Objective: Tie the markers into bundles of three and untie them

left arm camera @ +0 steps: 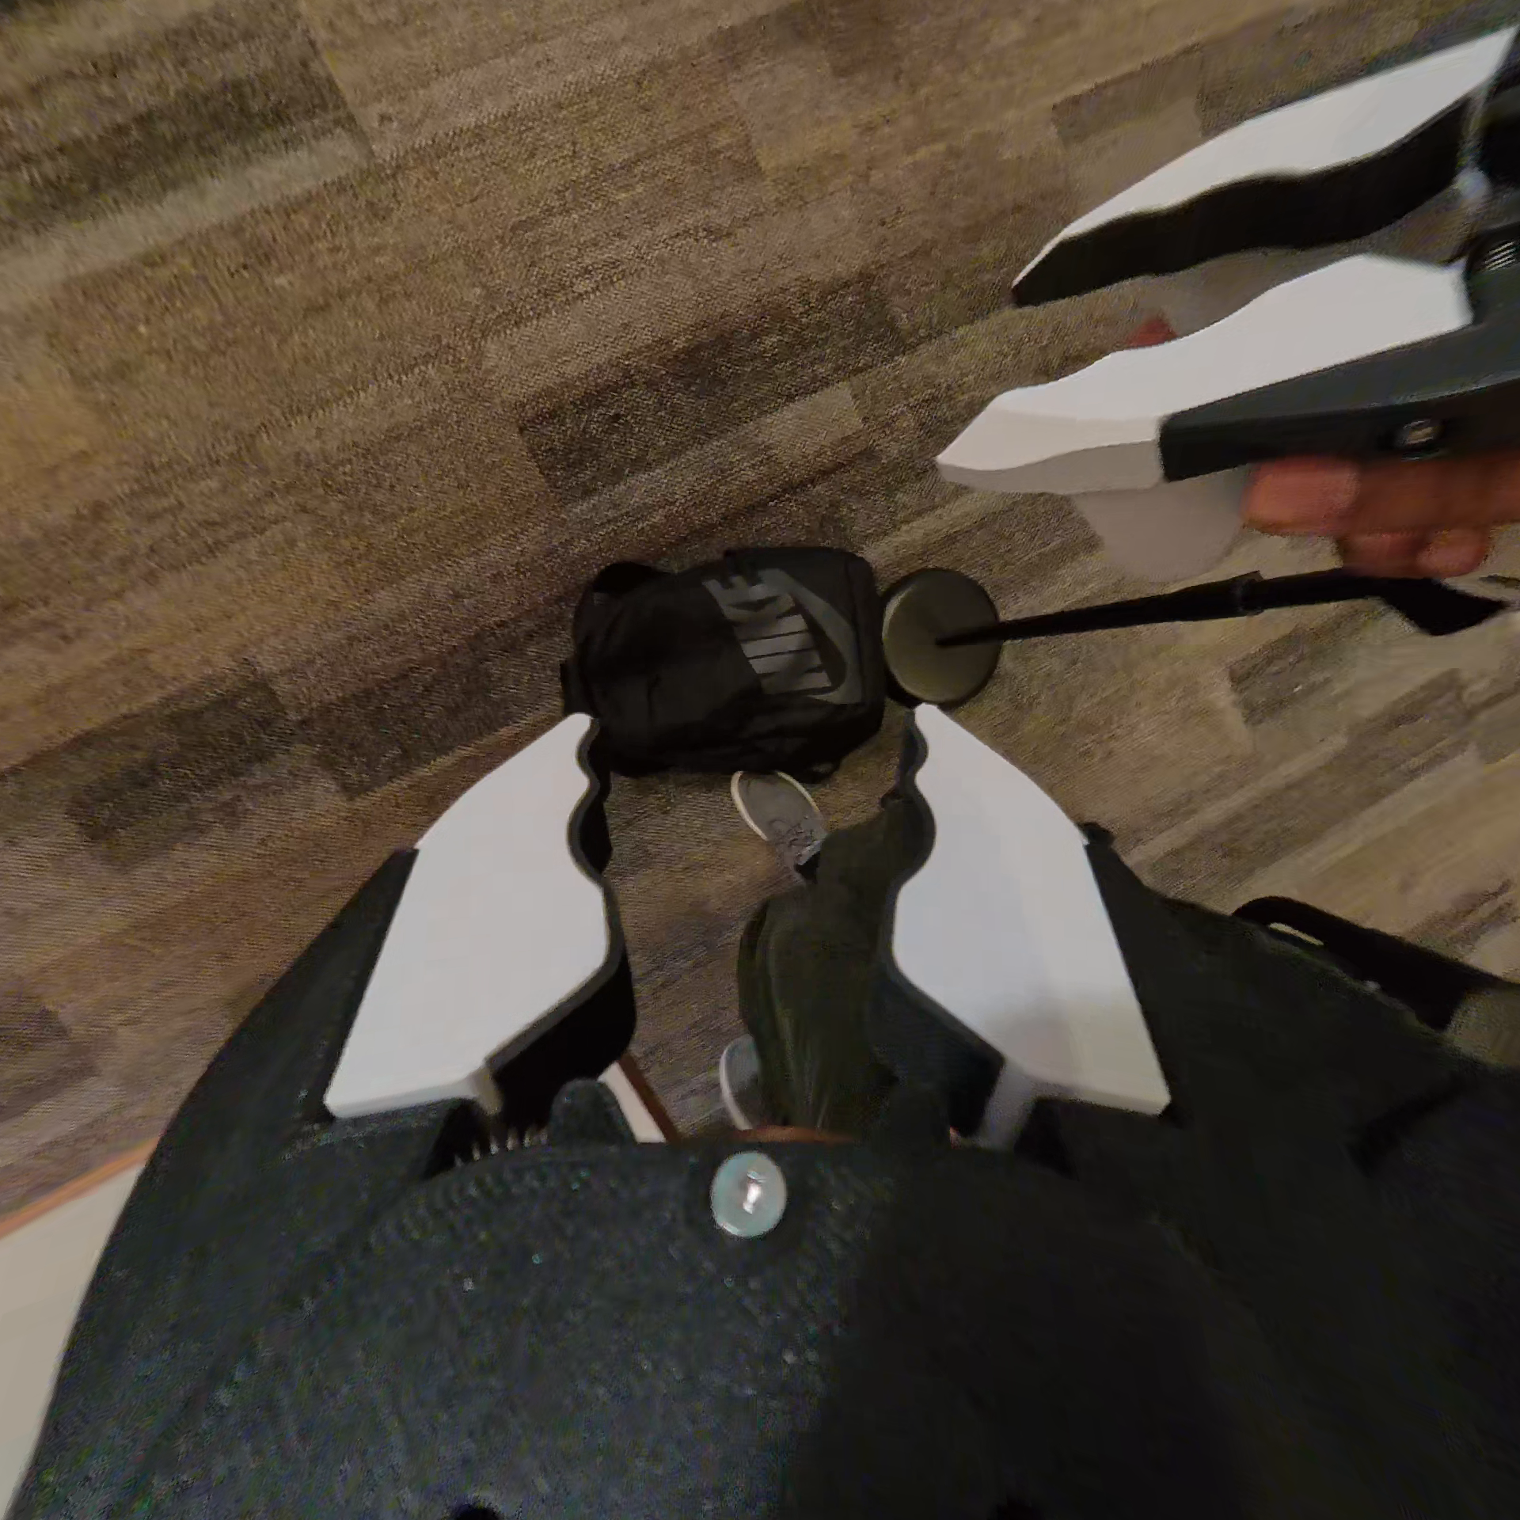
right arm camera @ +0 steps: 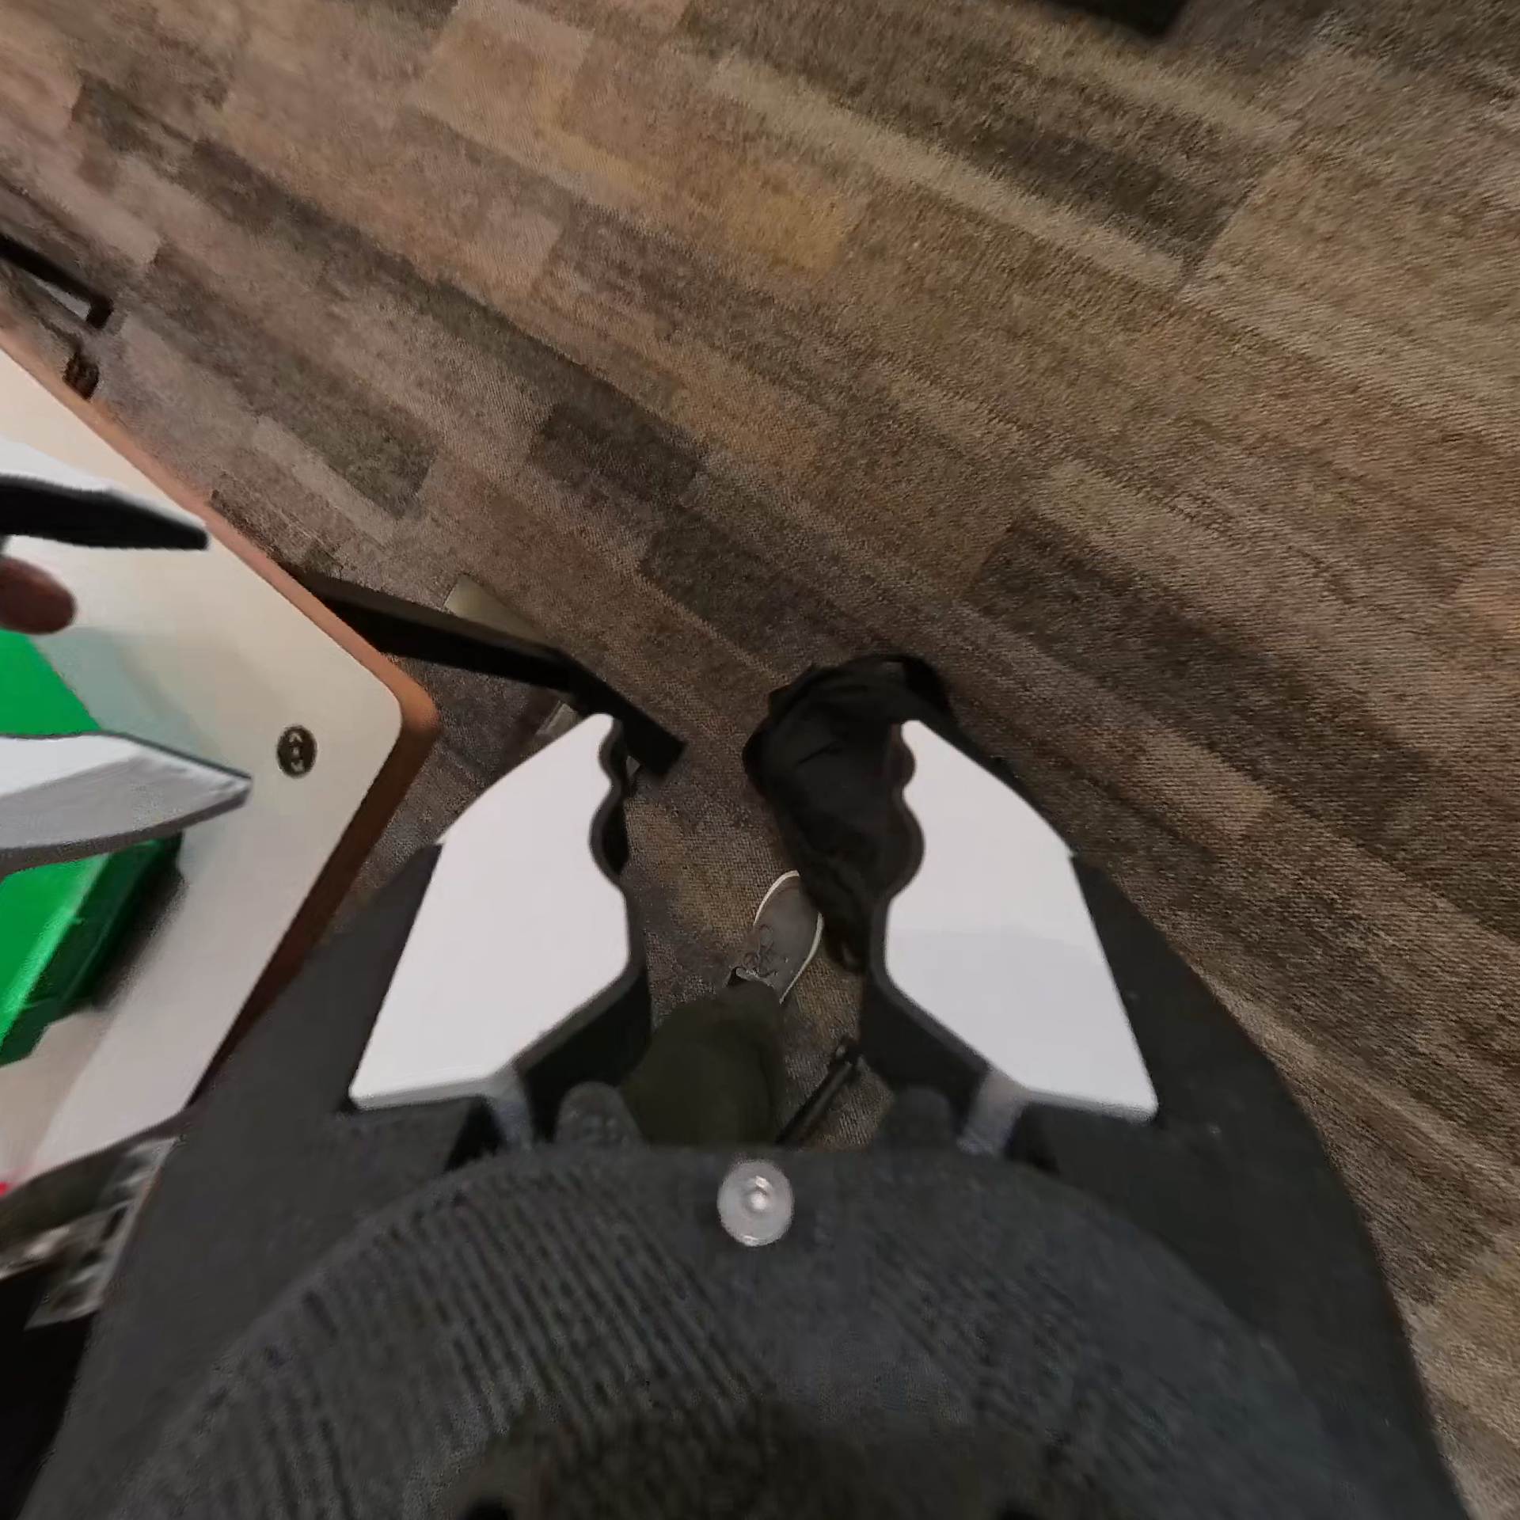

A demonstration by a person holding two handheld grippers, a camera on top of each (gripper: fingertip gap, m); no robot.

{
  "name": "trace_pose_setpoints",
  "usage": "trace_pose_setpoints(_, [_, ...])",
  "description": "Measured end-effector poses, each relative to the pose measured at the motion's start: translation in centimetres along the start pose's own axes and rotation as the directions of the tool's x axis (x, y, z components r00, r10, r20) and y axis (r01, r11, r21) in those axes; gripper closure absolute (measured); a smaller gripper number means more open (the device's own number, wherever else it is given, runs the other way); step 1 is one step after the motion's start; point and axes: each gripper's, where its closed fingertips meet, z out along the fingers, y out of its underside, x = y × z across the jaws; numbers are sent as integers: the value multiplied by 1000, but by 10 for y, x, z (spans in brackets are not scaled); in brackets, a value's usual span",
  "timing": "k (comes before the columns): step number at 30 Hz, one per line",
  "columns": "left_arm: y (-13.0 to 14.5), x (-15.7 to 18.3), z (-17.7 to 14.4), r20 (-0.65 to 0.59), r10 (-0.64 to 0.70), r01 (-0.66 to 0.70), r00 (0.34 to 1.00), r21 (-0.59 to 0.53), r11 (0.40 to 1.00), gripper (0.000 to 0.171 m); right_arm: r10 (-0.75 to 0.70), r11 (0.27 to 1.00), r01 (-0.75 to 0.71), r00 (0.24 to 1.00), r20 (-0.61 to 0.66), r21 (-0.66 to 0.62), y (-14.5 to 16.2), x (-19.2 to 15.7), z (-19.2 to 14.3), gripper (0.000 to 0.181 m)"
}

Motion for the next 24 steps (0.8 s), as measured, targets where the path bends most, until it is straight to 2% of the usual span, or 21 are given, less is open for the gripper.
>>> trace_pose_setpoints(2, [-31, 1, -11, 15, 66, -66, 998, 10, 998, 106, 11, 999, -10, 999, -33, 33, -31, 8, -27, 119])
trace_pose_setpoints(5, [-81, -2, -29, 41, 124, -127, 991, 87, 988, 108, -32, 994, 43, 993, -111, 105, -81, 15, -65, 115])
trace_pose_setpoints(9, [-150, -24, -33, 73, 72, -85, 995, 195, 977, 108, -105, 983, 125, 983, -148, 131, -134, 31, -81, 112])
trace_pose_setpoints(12, [-184, -49, -10, 39, -9, -1, 999, 252, 968, 114, -125, 977, 151, 978, -168, 153, -175, 61, -64, 114])
trace_pose_setpoints(14, [-203, -69, 18, 16, -18, 13, 1000, 273, 962, 118, -153, 965, 190, 968, -200, 179, -202, 86, -49, 118])
trace_pose_setpoints(16, [-238, -97, 53, 34, -14, 1, 999, 335, 942, 121, -191, 941, 259, 938, -289, 219, -231, 124, -38, 125])
trace_pose_setpoints(17, [-261, -114, 74, 44, -18, 1, 999, 362, 932, 123, -190, 923, 290, 914, -357, 251, -248, 151, -33, 133])
trace_pose_setpoints(19, [-312, -152, 117, 56, -21, -2, 998, 391, 920, 119, -110, 882, 310, 868, -484, 354, -290, 213, -26, 164])
trace_pose_setpoints(21, [-352, -203, 144, 113, -134, 83, 985, 375, 923, 123, -97, 896, 278, 883, -459, 345, -333, 252, -1, 166])
trace_pose_setpoints(22, [-367, -222, 149, 97, -210, 162, 973, 366, 916, 128, -104, 917, 248, 905, -412, 312, -358, 259, 13, 163])
trace_pose_setpoints(24, [-398, -247, 148, 1, -253, 234, 967, 378, 896, 118, -197, 909, 290, 931, -306, 298, -421, 251, 35, 155])
